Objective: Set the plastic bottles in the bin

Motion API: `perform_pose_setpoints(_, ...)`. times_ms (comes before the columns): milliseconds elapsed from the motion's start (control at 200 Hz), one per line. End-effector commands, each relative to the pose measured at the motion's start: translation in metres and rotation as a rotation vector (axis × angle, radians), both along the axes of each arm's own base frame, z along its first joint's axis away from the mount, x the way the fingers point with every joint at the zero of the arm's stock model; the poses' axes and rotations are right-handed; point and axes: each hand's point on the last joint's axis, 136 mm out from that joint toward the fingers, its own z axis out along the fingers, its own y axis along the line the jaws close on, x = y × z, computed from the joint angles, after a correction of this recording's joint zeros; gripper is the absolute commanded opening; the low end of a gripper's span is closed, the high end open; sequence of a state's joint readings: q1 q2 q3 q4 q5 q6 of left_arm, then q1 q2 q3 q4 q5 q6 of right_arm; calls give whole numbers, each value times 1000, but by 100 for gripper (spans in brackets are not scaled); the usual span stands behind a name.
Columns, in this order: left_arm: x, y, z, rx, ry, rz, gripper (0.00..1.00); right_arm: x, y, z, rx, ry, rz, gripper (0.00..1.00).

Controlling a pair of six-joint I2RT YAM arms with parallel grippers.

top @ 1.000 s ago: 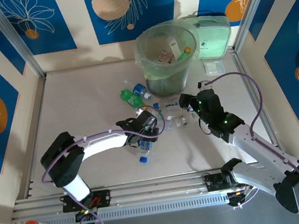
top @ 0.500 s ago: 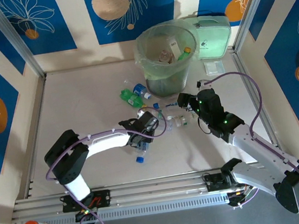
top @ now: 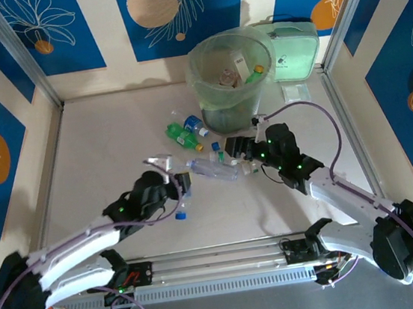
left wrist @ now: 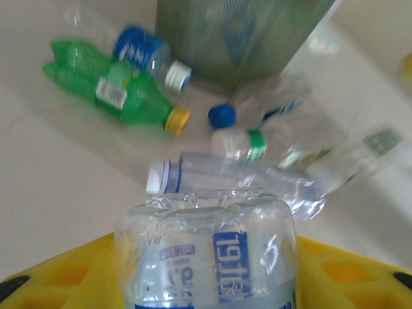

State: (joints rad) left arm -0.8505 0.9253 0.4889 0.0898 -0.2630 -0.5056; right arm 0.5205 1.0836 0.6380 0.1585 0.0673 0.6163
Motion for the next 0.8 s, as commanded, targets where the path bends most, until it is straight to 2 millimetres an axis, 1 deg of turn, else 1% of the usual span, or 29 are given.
perform_pose_setpoints(0, -10, -2, 47, -196, -176, -87, 52, -21, 41, 29, 120, -66, 205, 82)
perform_pose_setpoints(60, -14, 1, 59, -257, -201, -112, 50, -31, 53, 35, 127, -105, 287, 82)
perform_pose_setpoints(170, -20, 2, 71, -378, -214, -179, 49, -68, 74, 51, 225, -203, 540, 81)
perform_pose_setpoints(240, -23, 1, 80, -465, -221, -233, 47, -86, 86, 57, 272, -198, 679, 81)
perform_pose_setpoints(285, -24, 3, 84, -513, -226, -252, 47, -94, 94, 59, 285, -177, 747, 82)
perform_pose_setpoints(365, -28, 5, 93, -574, -245, -292, 46, -102, 108, 53, 288, -145, 813, 83)
perform_pose_setpoints(465, -34, 2, 103, -624, -264, -347, 46, -108, 125, 43, 291, -98, 886, 86)
perform_pose_setpoints(555, -36, 0, 106, -653, -270, -371, 46, -111, 139, 31, 293, -62, 914, 88)
perform_pose_setpoints(640, -37, -1, 109, -664, -273, -385, 46, -114, 150, 25, 301, -42, 943, 88)
perform_pose_setpoints(720, -37, -2, 110, -671, -273, -393, 45, -116, 157, 21, 323, -24, 958, 85)
perform_pose_setpoints(795, -37, -2, 109, -674, -274, -393, 44, -120, 160, 22, 365, -16, 998, 80)
